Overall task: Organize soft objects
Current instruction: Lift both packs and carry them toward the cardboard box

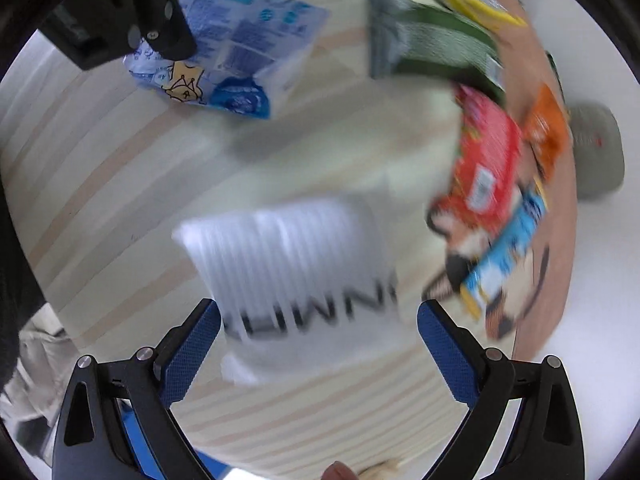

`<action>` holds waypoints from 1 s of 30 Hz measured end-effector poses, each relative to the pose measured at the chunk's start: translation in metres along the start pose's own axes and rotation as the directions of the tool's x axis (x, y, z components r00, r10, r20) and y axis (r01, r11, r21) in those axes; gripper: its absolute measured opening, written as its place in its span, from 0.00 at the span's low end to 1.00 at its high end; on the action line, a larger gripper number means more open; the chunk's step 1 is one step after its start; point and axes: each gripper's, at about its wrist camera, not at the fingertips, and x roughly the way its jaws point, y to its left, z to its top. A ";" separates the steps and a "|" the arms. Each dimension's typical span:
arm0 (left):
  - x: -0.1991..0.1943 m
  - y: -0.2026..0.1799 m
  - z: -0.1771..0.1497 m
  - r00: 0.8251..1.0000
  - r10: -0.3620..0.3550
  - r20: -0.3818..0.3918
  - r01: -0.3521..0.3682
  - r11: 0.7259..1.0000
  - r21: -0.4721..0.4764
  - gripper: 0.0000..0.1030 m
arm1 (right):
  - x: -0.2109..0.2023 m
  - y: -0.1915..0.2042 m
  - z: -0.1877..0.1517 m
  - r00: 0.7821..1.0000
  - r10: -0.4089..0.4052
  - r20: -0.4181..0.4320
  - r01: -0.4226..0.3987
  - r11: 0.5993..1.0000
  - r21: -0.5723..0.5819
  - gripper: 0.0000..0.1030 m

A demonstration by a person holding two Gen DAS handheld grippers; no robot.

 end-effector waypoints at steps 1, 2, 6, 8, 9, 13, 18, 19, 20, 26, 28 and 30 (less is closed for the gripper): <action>-0.001 0.001 0.002 1.000 -0.003 0.000 0.003 1.000 -0.006 0.50 | 0.005 0.000 0.004 1.000 0.020 -0.007 -0.020 1.000 -0.007 0.97; 0.000 0.007 -0.002 1.000 -0.005 0.002 0.005 1.000 -0.011 0.50 | 0.009 -0.001 0.006 0.999 0.041 -0.023 -0.041 0.999 0.018 0.97; -0.003 0.034 -0.026 0.999 -0.012 0.030 0.012 1.000 -0.016 0.50 | 0.030 -0.058 0.006 0.963 0.270 -0.016 -0.251 0.912 0.323 0.88; -0.008 0.047 -0.032 0.999 0.020 0.045 -0.020 1.000 0.004 0.50 | 0.034 -0.084 -0.013 0.917 0.395 0.047 -0.358 0.766 0.535 0.87; -0.010 0.047 -0.039 0.998 0.033 0.054 -0.035 0.999 0.036 0.50 | 0.036 -0.092 -0.022 0.897 0.434 0.078 -0.390 0.697 0.603 0.86; 0.002 0.045 -0.061 0.996 0.078 0.037 -0.083 0.981 0.175 0.63 | 0.041 -0.106 -0.046 0.840 0.511 0.184 -0.455 0.478 0.751 0.90; 0.052 0.064 -0.089 0.989 0.137 -0.059 -0.118 0.962 0.245 0.64 | 0.053 -0.112 -0.050 0.838 0.505 0.209 -0.442 0.402 0.802 0.93; 0.051 0.069 -0.097 0.991 0.131 -0.038 -0.118 0.963 0.242 0.61 | 0.055 -0.109 -0.049 0.838 0.509 0.197 -0.432 0.399 0.809 0.93; 0.050 0.075 -0.106 0.992 0.126 -0.026 -0.116 0.965 0.233 0.51 | 0.059 -0.107 -0.050 0.839 0.511 0.184 -0.422 0.400 0.813 0.93; 0.045 0.128 -0.177 0.994 0.103 0.047 -0.108 0.987 0.115 0.34 | 0.055 -0.096 -0.060 0.865 0.481 0.145 -0.333 0.333 0.882 0.79; 0.038 0.145 -0.200 0.992 0.099 0.081 -0.105 0.992 0.077 0.34 | 0.048 -0.098 -0.066 0.866 0.473 0.164 -0.327 0.286 0.901 0.74; 0.026 0.169 -0.227 0.989 0.080 0.122 -0.085 0.996 0.031 0.34 | 0.040 -0.099 -0.072 0.857 0.470 0.211 -0.351 0.233 0.907 0.73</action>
